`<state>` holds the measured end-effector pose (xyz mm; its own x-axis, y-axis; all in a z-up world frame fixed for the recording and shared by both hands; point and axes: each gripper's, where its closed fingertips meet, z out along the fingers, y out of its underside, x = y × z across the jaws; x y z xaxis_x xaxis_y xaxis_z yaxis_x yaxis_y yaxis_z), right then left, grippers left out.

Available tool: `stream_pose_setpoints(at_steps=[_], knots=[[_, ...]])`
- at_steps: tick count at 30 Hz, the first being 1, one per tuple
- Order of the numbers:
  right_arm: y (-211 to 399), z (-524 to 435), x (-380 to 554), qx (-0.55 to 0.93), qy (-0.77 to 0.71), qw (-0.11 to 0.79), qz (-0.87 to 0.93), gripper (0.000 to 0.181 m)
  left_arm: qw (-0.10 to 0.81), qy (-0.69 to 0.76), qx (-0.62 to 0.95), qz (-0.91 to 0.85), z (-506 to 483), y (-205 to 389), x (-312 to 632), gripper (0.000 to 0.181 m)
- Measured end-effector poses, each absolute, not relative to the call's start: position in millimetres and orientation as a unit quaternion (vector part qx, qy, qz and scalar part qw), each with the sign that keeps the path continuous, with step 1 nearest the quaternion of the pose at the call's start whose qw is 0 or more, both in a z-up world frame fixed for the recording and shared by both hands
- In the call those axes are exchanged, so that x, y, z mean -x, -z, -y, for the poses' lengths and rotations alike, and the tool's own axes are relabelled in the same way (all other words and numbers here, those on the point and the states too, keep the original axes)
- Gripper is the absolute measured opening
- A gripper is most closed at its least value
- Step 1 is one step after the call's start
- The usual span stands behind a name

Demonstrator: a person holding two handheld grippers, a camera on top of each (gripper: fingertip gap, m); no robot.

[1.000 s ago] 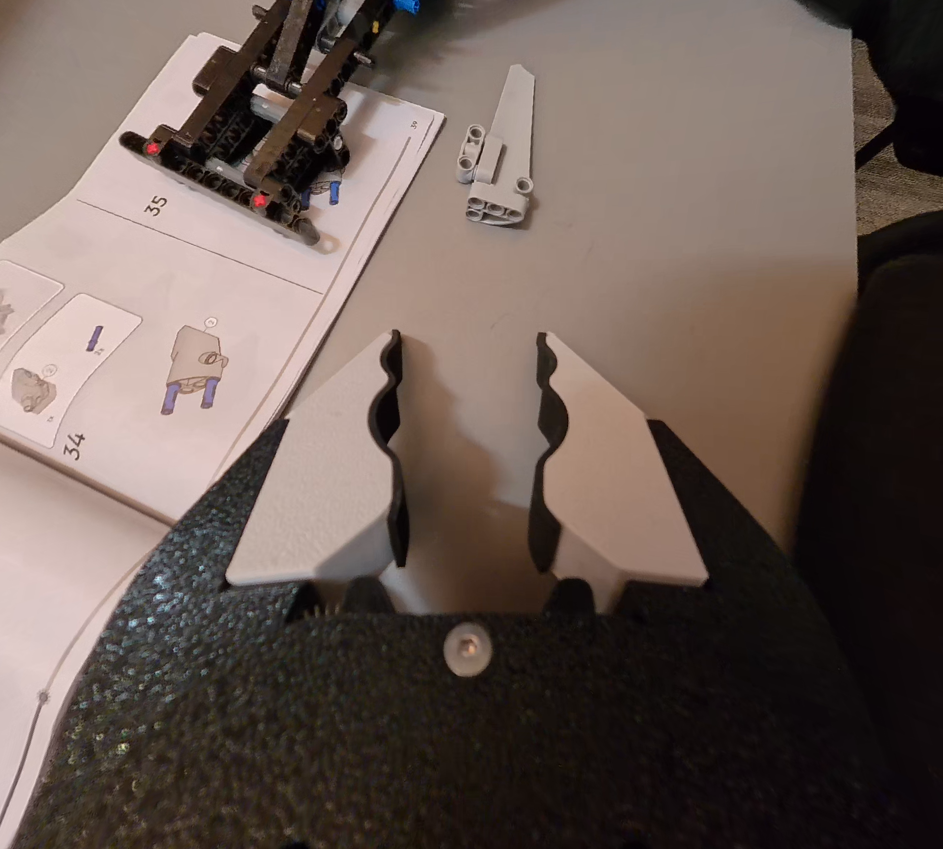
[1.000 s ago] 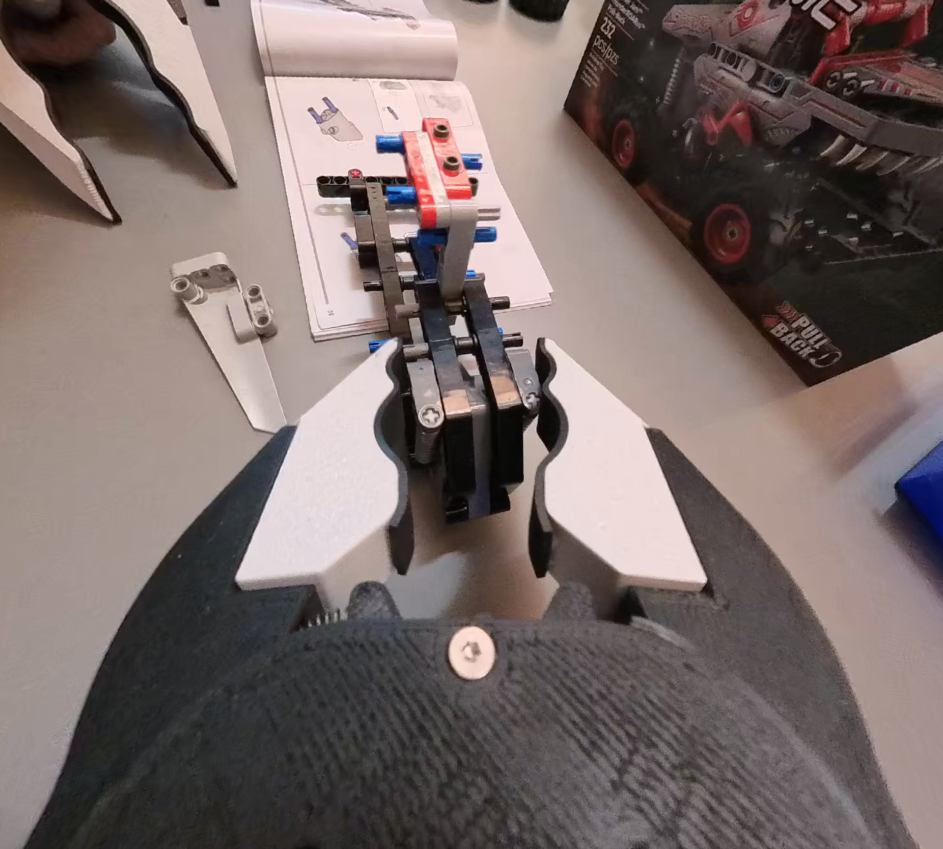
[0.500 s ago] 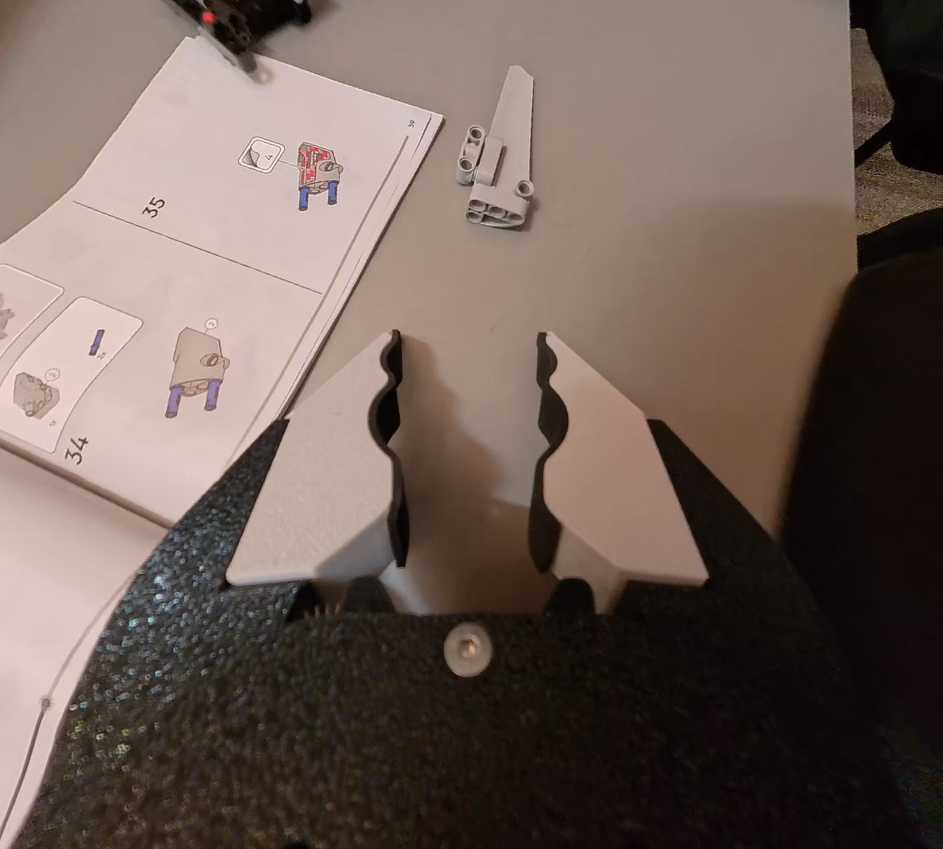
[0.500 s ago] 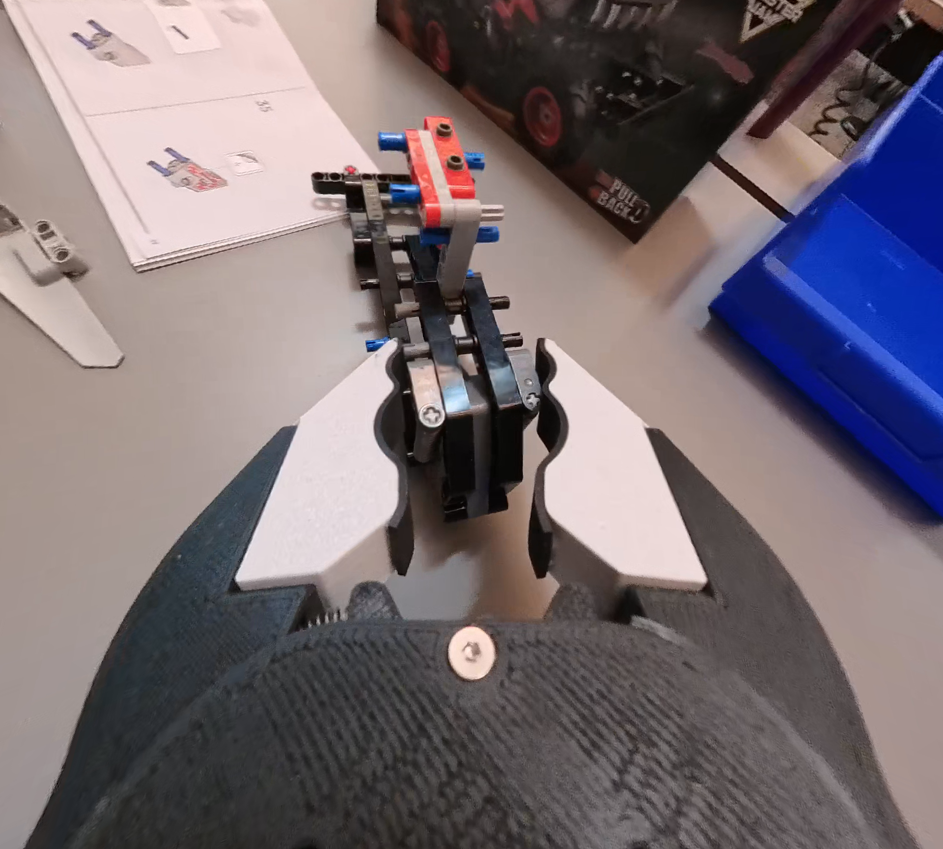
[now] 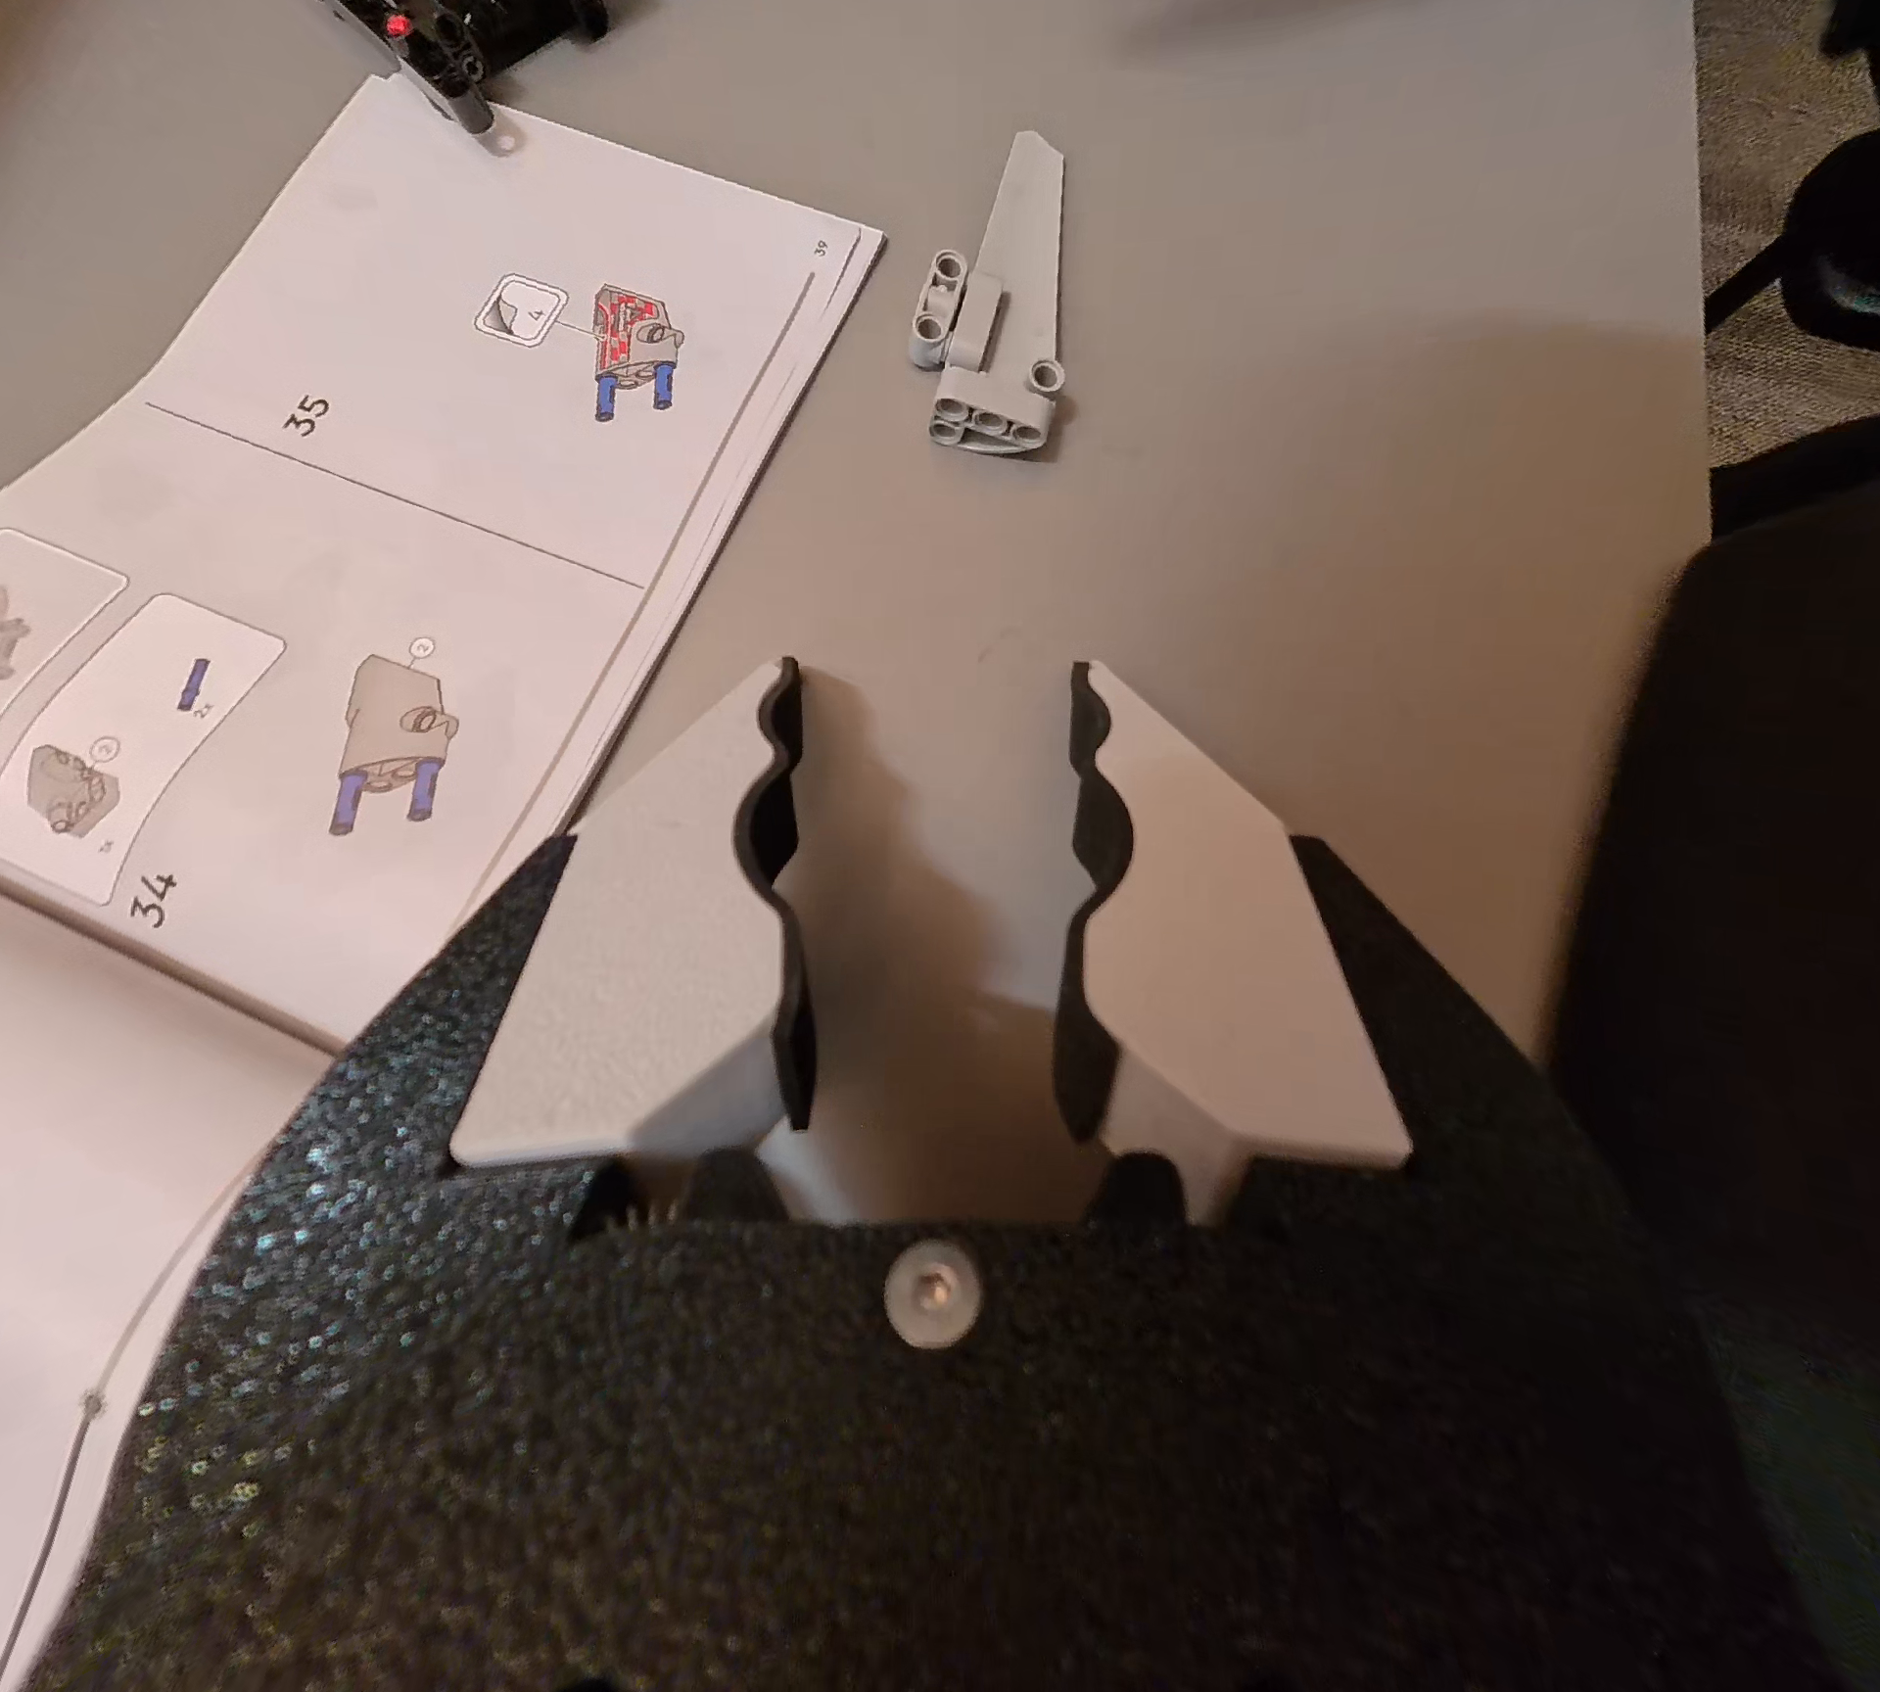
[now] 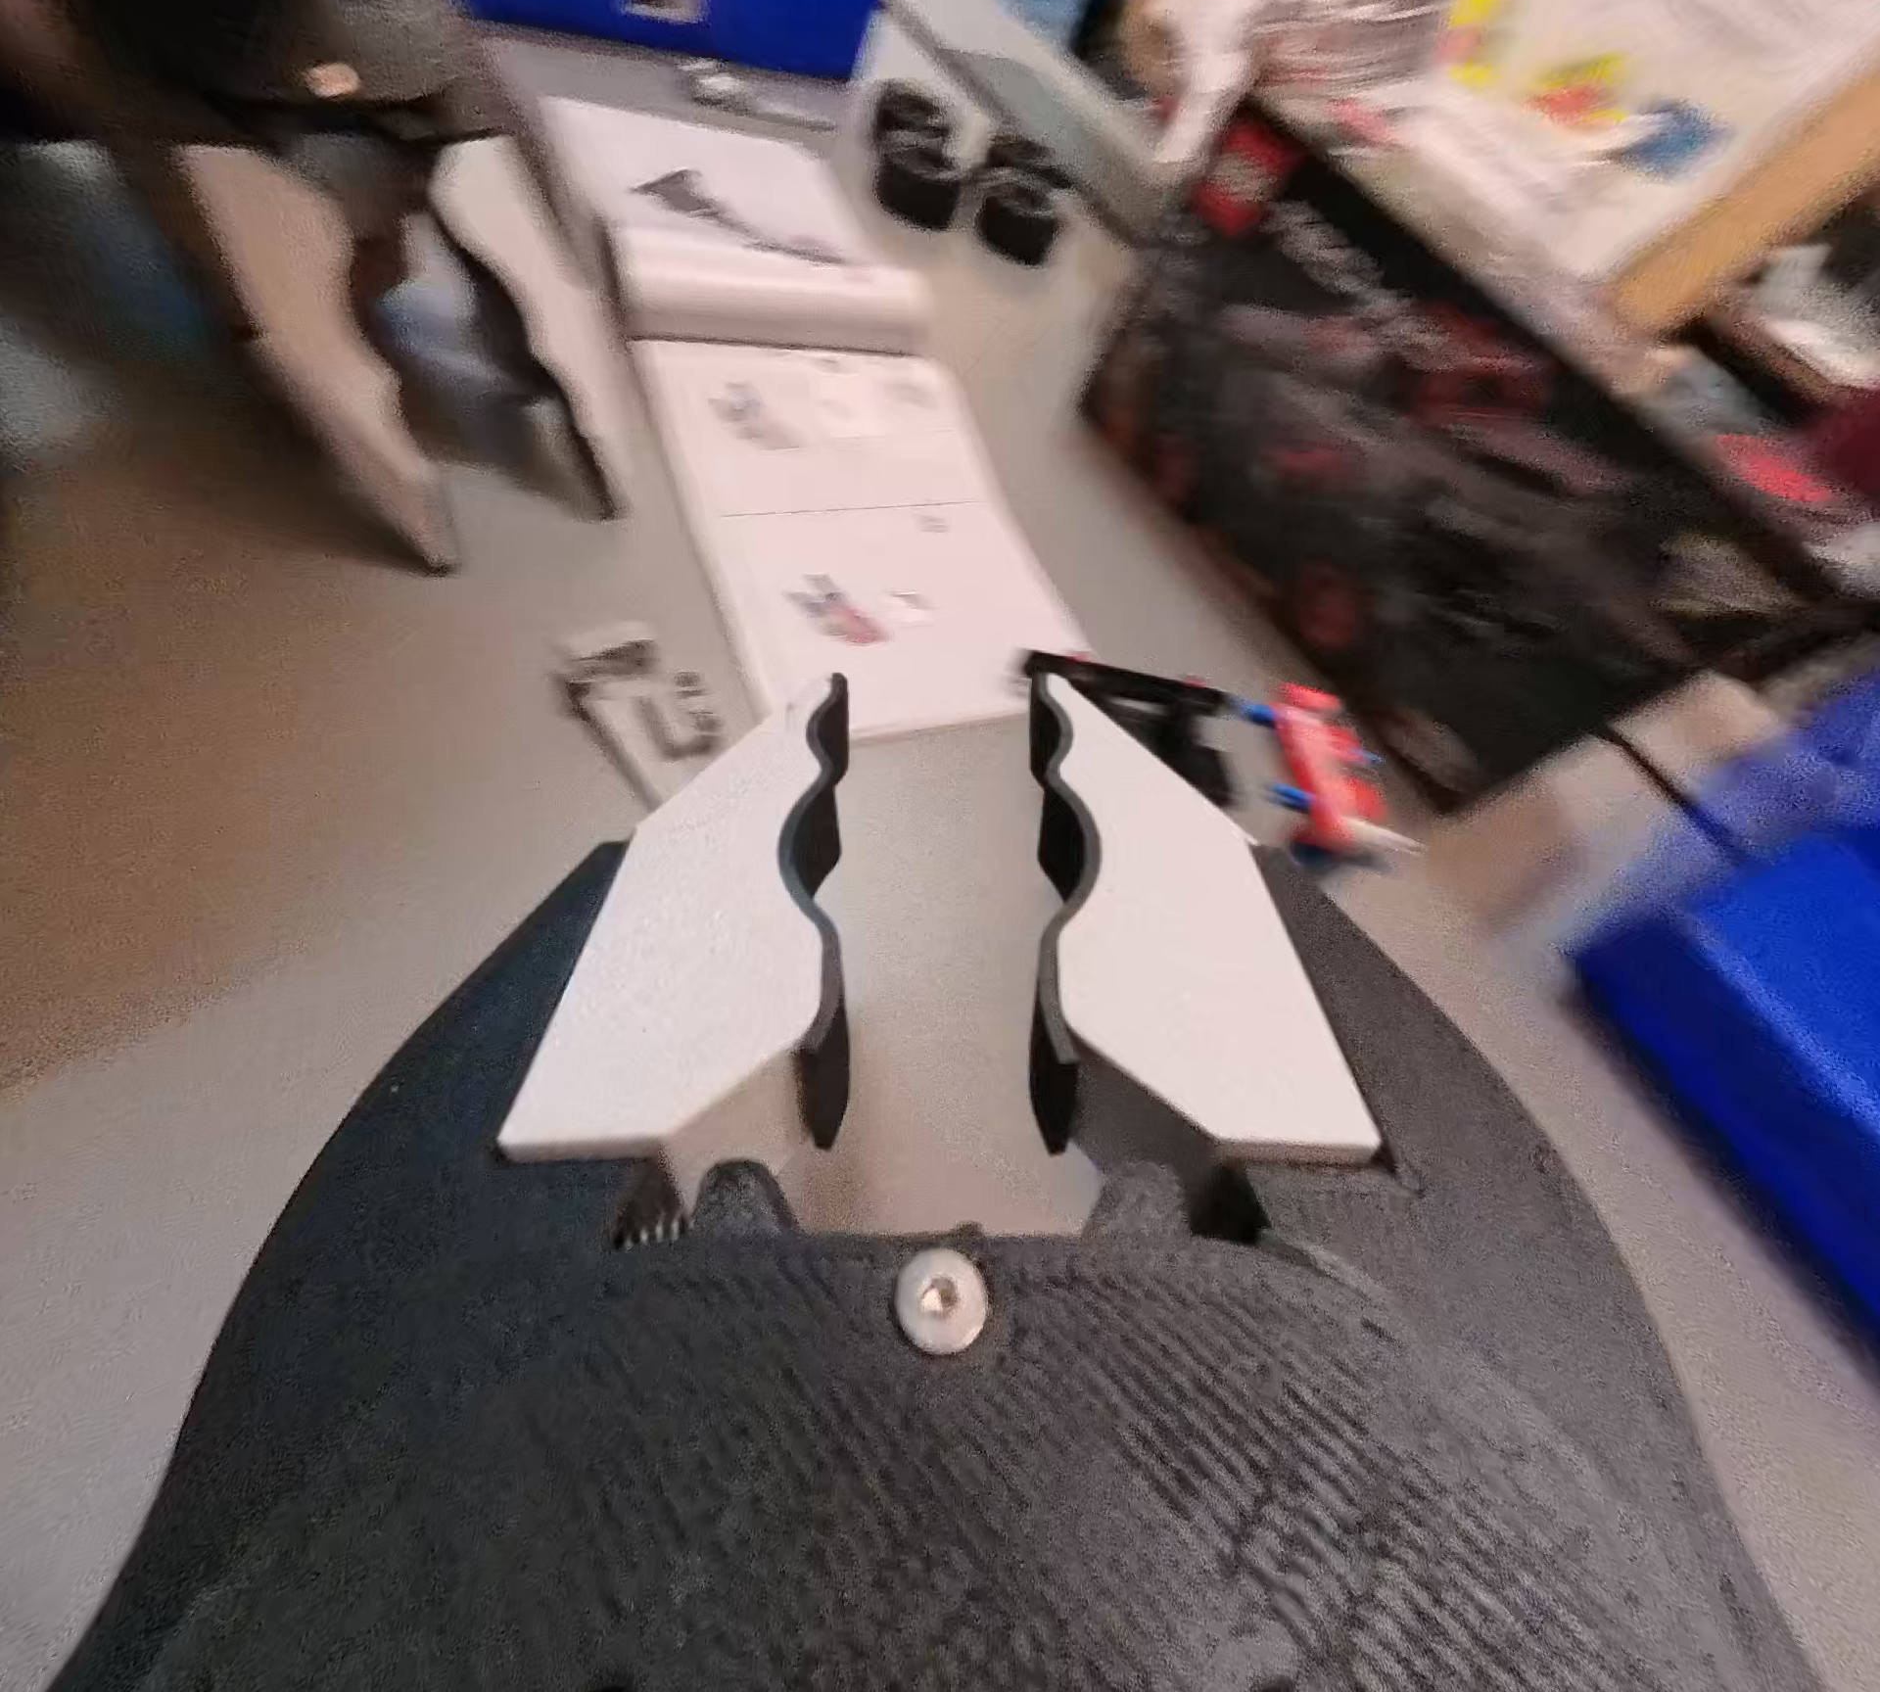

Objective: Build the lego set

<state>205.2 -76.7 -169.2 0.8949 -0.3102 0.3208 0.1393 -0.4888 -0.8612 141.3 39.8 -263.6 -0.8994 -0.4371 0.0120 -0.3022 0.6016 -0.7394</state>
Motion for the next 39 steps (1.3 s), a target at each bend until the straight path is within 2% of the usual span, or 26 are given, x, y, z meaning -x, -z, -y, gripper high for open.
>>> stream_pose_setpoints(at_steps=[3, 8, 9, 17, 39], knots=[[212.9, 43.8, -175.5, 0.88, 0.148, 0.451, 0.009, 0.039, 0.085, 0.395, 0.207, -0.891, -39.6, 263.6, -141.6, 0.05], [222.3, 20.5, -197.9, 0.878, 0.17, 0.448, -0.018, 0.003, 0.085, 0.395, 0.207, -0.891, -39.8, 263.7, -141.9, 0.05], [220.5, 20.4, -209.0, 0.873, 0.187, 0.448, -0.042, 0.0, 0.085, 0.395, 0.207, -0.891, -39.8, 263.7, -141.9, 0.05], [258.6, 19.4, -228.8, 0.911, 0.207, 0.354, -0.032, 0.0, 0.085, 0.395, 0.207, -0.891, -40.0, 263.7, -142.4, 0.05], [254.9, 33.2, -239.0, 0.883, 0.278, 0.378, -0.03, 0.0, 0.088, 0.395, 0.206, -0.891, -40.7, 263.8, -143.1, 0.05]])
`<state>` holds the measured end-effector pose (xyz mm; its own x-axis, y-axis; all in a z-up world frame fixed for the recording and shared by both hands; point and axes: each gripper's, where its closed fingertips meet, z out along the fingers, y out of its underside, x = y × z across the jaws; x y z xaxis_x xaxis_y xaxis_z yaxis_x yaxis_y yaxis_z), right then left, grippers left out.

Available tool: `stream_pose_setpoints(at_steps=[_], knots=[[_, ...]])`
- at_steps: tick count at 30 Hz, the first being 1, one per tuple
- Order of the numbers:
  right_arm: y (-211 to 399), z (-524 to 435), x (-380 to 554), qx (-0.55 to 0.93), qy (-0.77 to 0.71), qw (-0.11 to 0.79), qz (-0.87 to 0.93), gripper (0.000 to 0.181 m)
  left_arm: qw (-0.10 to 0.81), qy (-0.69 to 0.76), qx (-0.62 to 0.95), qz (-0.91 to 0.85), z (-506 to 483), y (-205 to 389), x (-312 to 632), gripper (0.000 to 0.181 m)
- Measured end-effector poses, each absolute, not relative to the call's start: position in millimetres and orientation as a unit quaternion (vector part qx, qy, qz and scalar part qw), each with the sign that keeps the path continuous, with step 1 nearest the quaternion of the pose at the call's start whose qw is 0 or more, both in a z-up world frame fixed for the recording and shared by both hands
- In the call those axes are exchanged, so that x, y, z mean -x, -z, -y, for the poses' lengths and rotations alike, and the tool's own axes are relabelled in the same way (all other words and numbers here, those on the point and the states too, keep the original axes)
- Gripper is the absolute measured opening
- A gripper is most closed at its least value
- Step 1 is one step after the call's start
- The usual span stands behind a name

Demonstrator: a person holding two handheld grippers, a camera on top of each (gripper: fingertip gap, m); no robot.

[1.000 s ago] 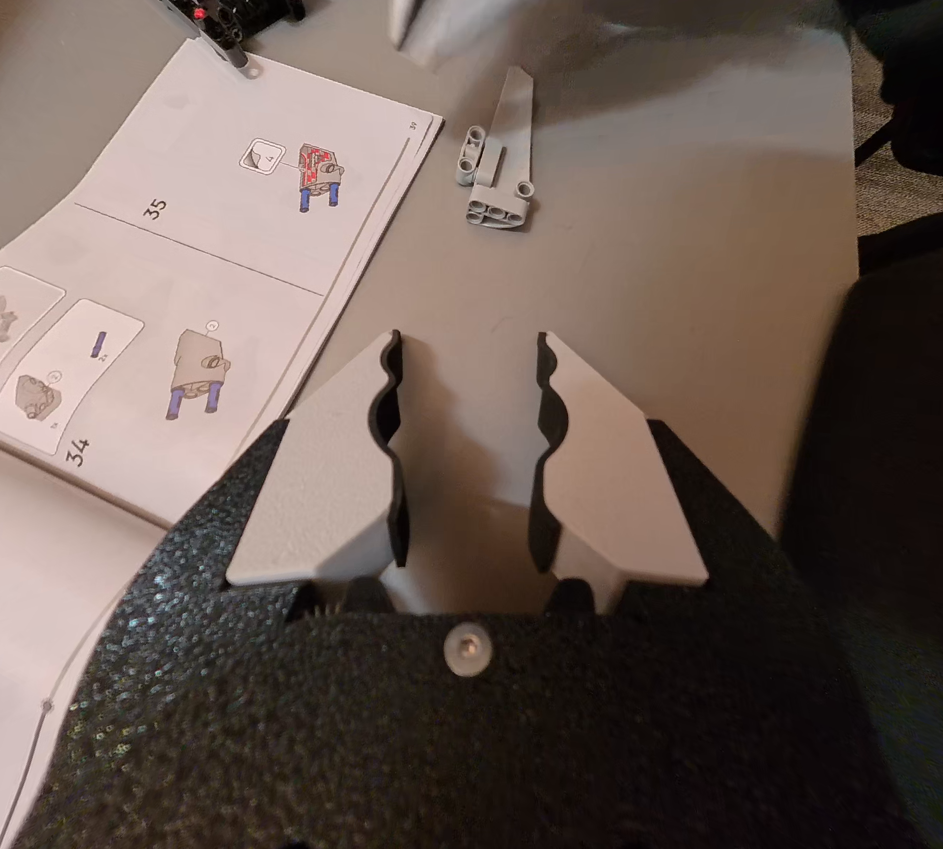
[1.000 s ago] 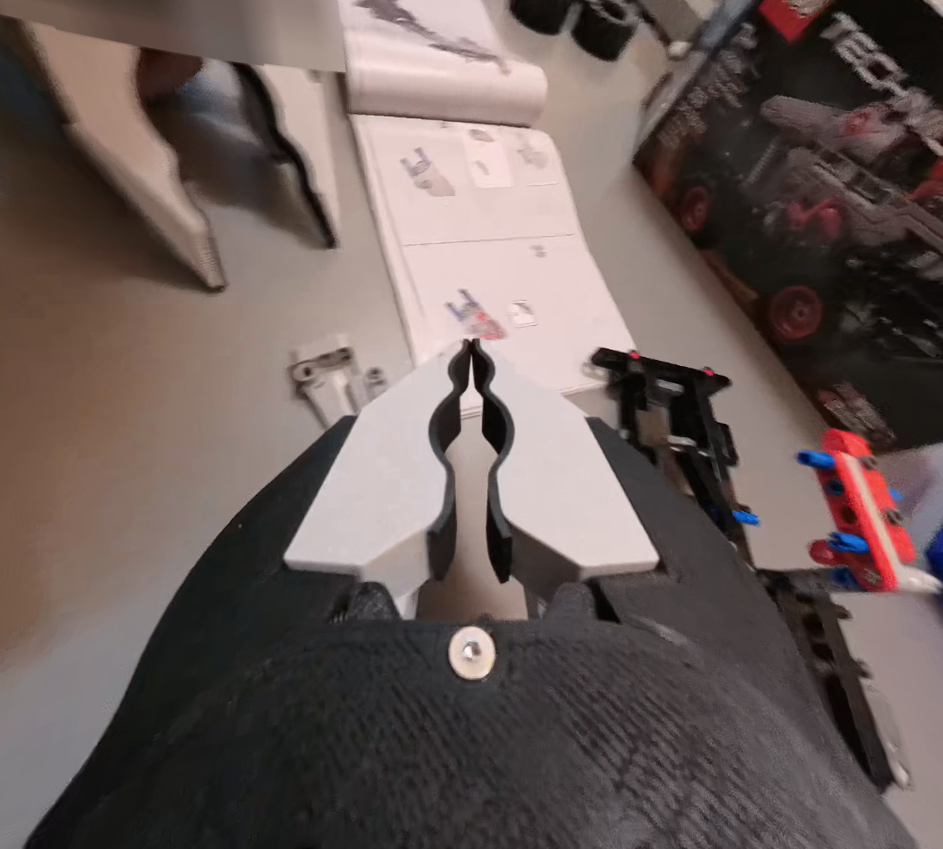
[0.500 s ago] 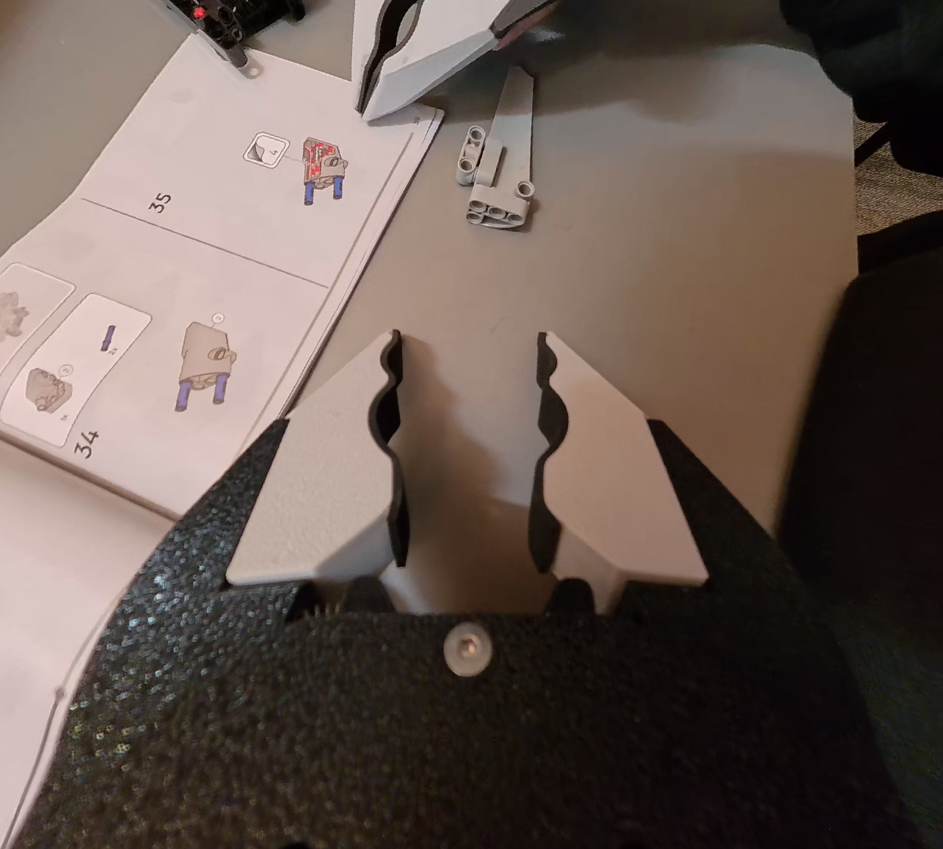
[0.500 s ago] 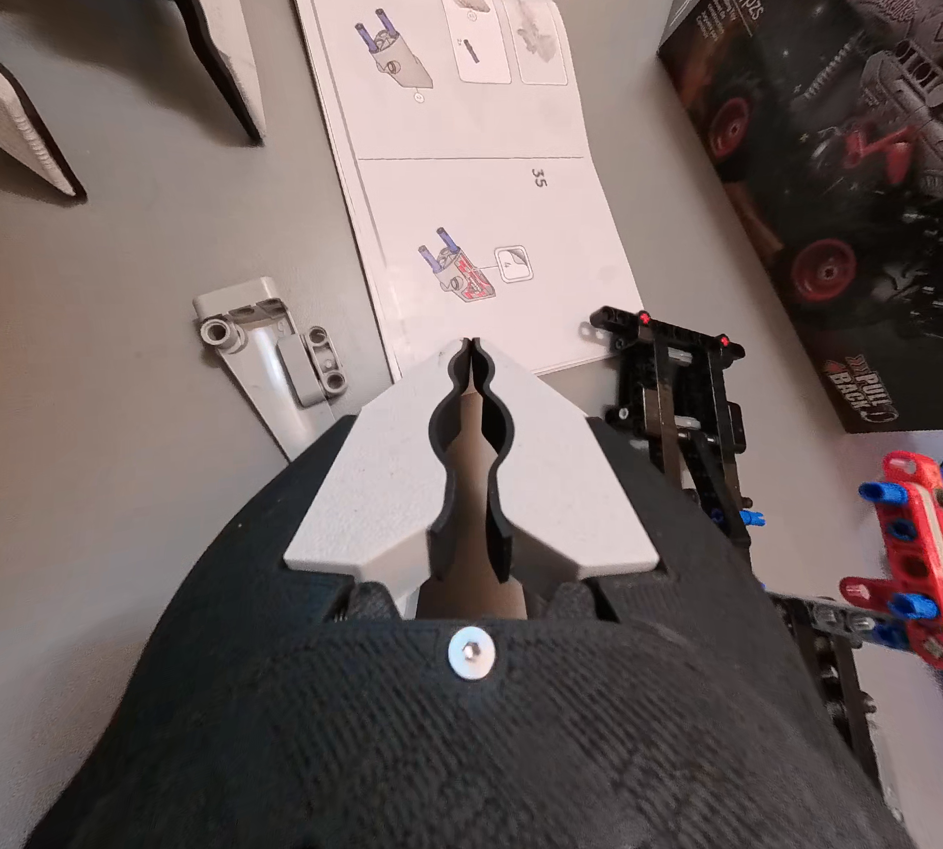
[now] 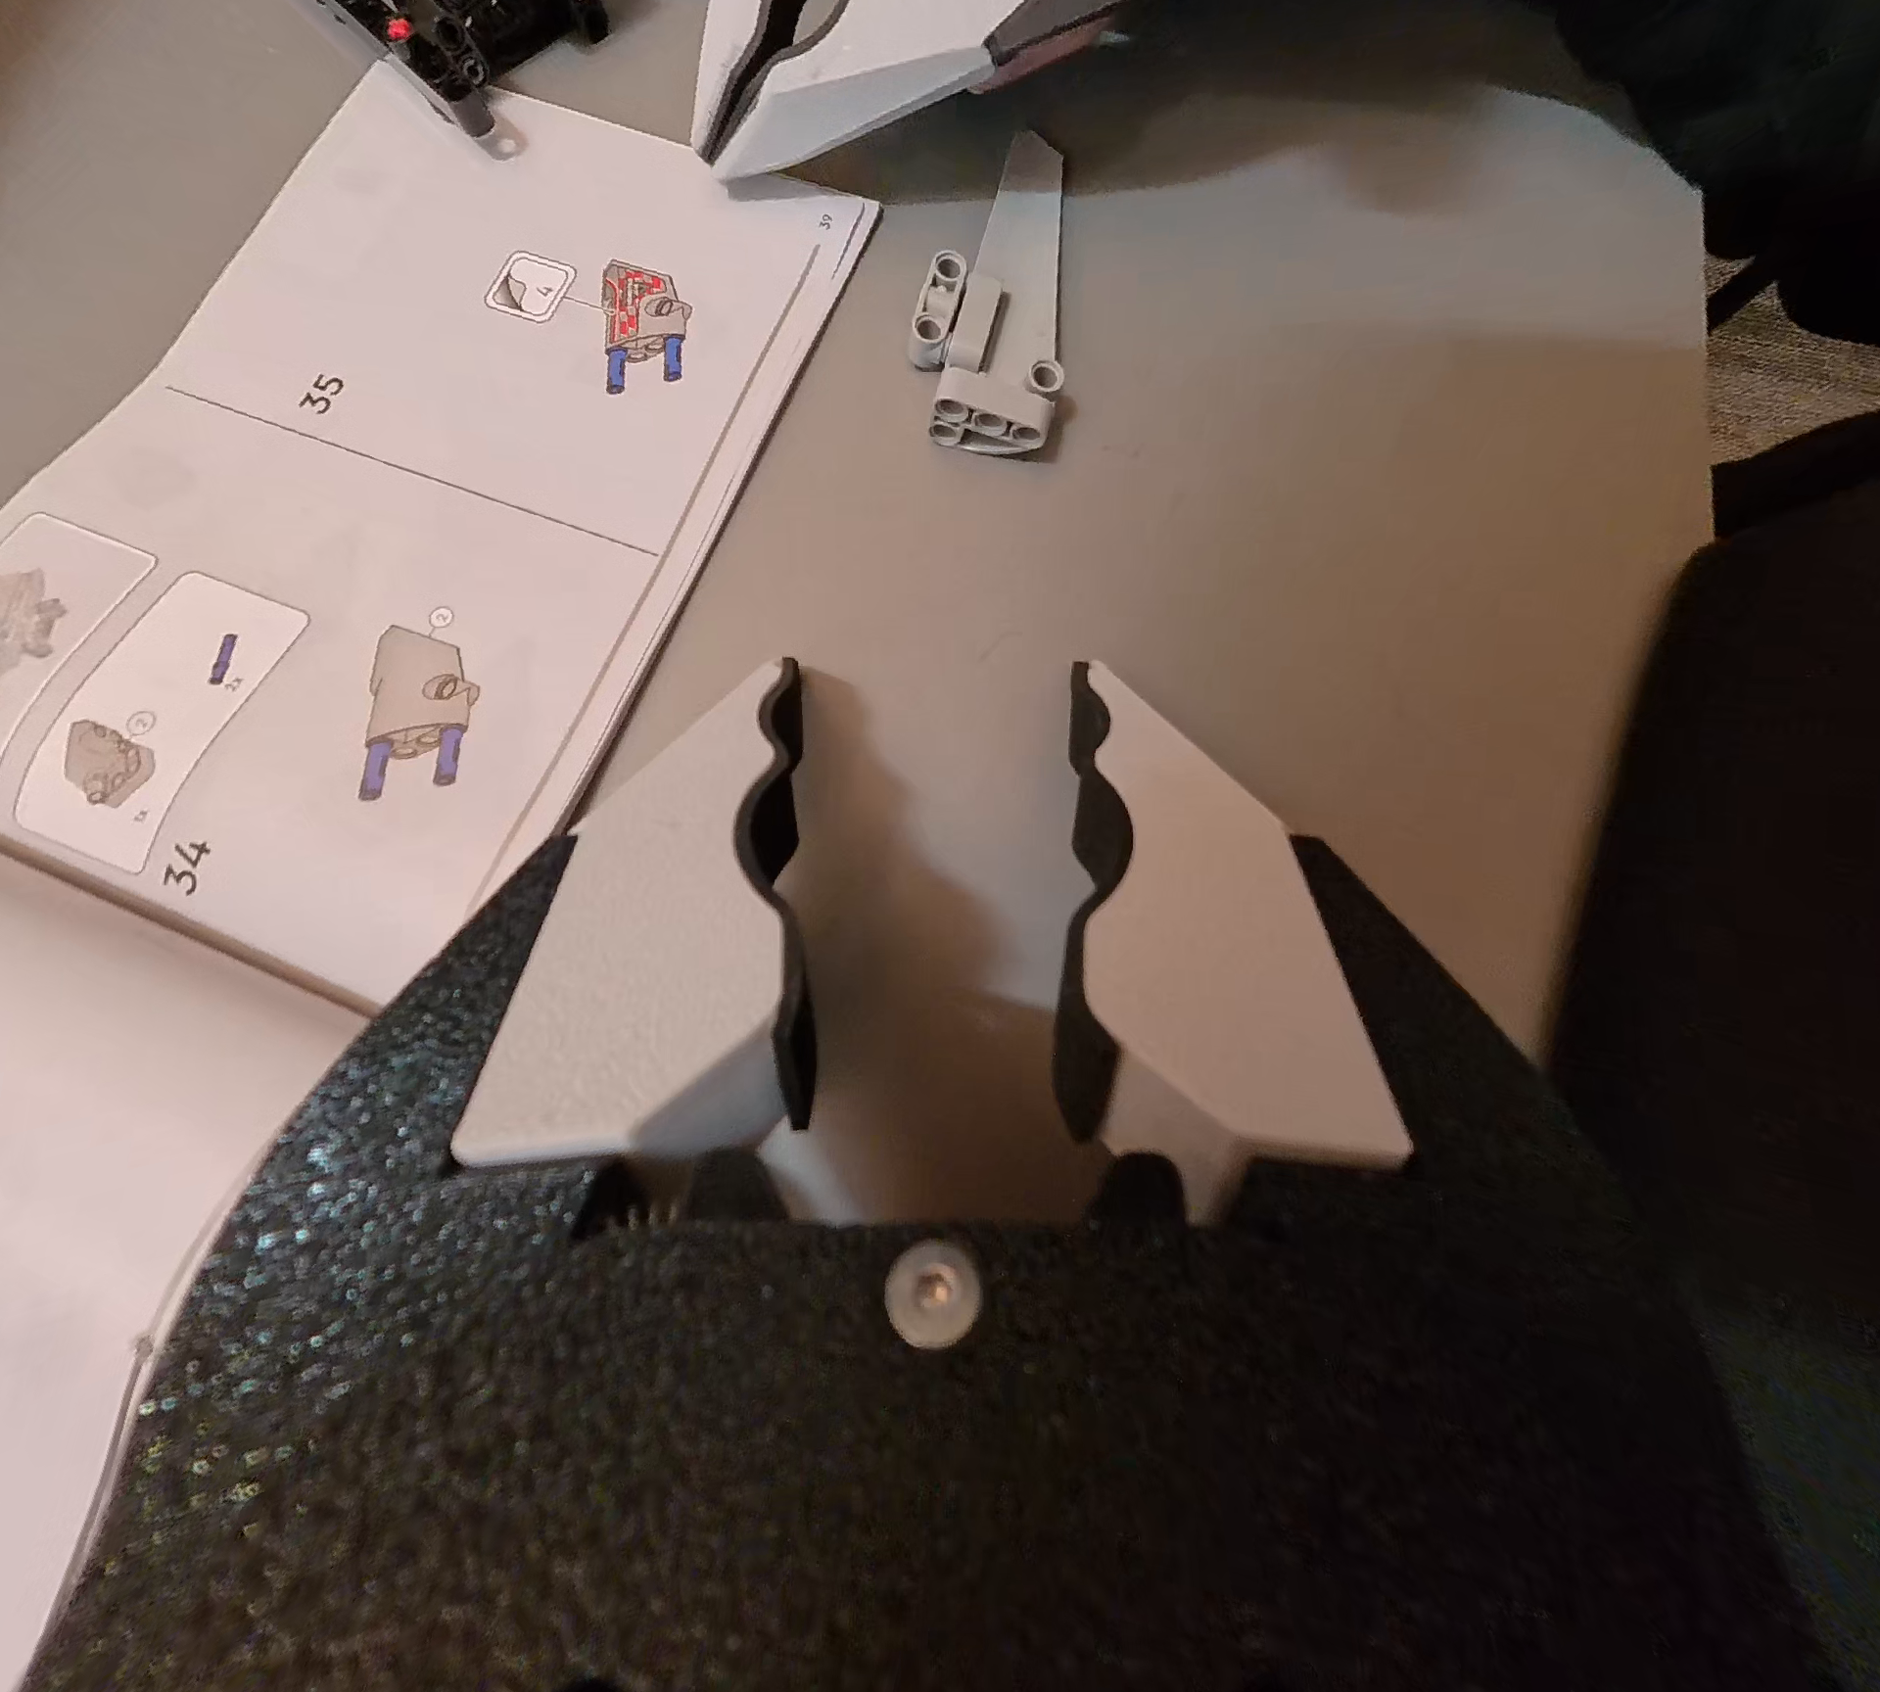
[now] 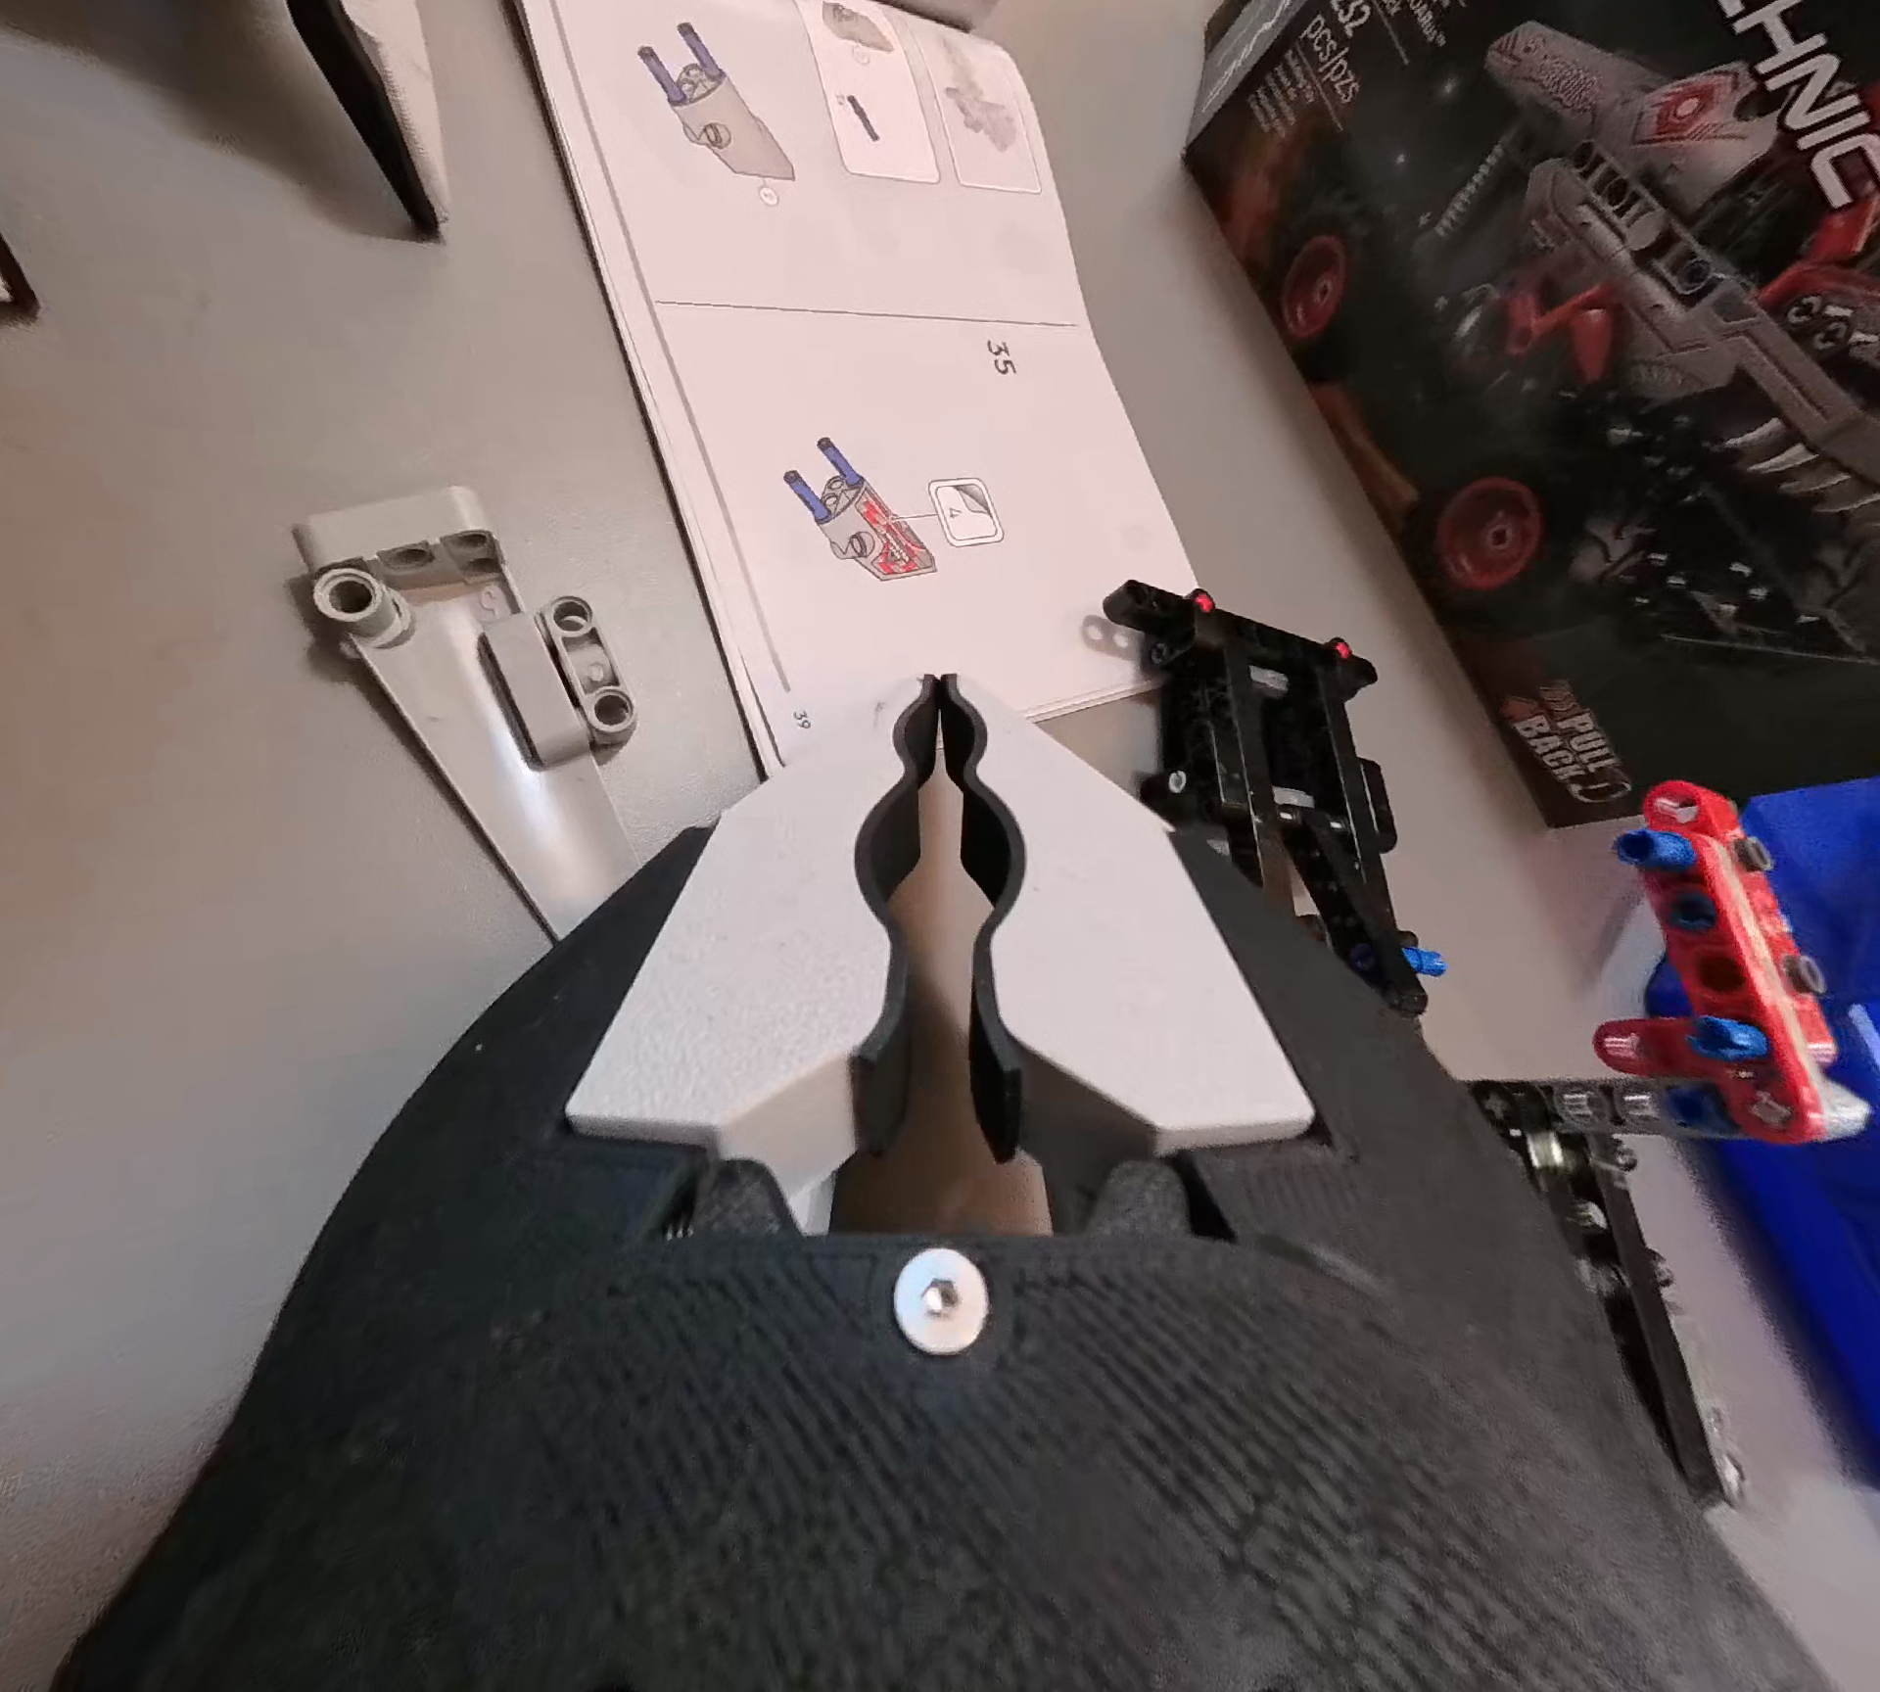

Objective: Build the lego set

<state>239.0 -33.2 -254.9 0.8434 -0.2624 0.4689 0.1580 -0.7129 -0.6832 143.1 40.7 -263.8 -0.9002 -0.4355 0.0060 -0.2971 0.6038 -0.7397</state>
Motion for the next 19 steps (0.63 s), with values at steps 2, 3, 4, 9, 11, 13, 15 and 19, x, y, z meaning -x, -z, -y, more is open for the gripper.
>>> stream_pose_setpoints(at_steps=[2, 3, 4, 9, 11, 13, 15, 19], knots=[[255.8, 33.6, -240.0, 0.887, 0.261, 0.379, -0.045, 0.0, 0.089, 0.395, 0.205, -0.891, -40.7, 263.8, -142.9, 0.05], [256.7, 34.1, -241.1, 0.889, 0.248, 0.38, -0.059, 0.0, 0.089, 0.395, 0.204, -0.891, -40.7, 263.7, -142.7, 0.049], [257.4, 34.6, -241.9, 0.892, 0.235, 0.38, -0.071, 0.0, 0.09, 0.395, 0.203, -0.892, -40.7, 263.6, -142.7, 0.049], [258.1, 34.4, -242.4, 0.894, 0.222, 0.381, -0.08, 0.0, 0.091, 0.395, 0.202, -0.892, -40.8, 263.5, -142.5, 0.049], [258.1, 34.4, -242.5, 0.894, 0.221, 0.382, -0.081, 0.0, 0.09, 0.395, 0.201, -0.892, -40.7, 263.5, -142.0, 0.049], [258.2, 34.4, -242.5, 0.894, 0.219, 0.382, -0.082, 0.0, 0.09, 0.395, 0.201, -0.892, -40.8, 263.5, -141.9, 0.049], [258.2, 34.3, -242.6, 0.894, 0.217, 0.382, -0.083, 0.0, 0.093, 0.395, 0.199, -0.892, -40.7, 263.3, -141.8, 0.048], [258.3, 34.3, -242.6, 0.894, 0.217, 0.382, -0.083, 0.0, 0.092, 0.395, 0.2, -0.892, -40.7, 263.4, -141.7, 0.048]])
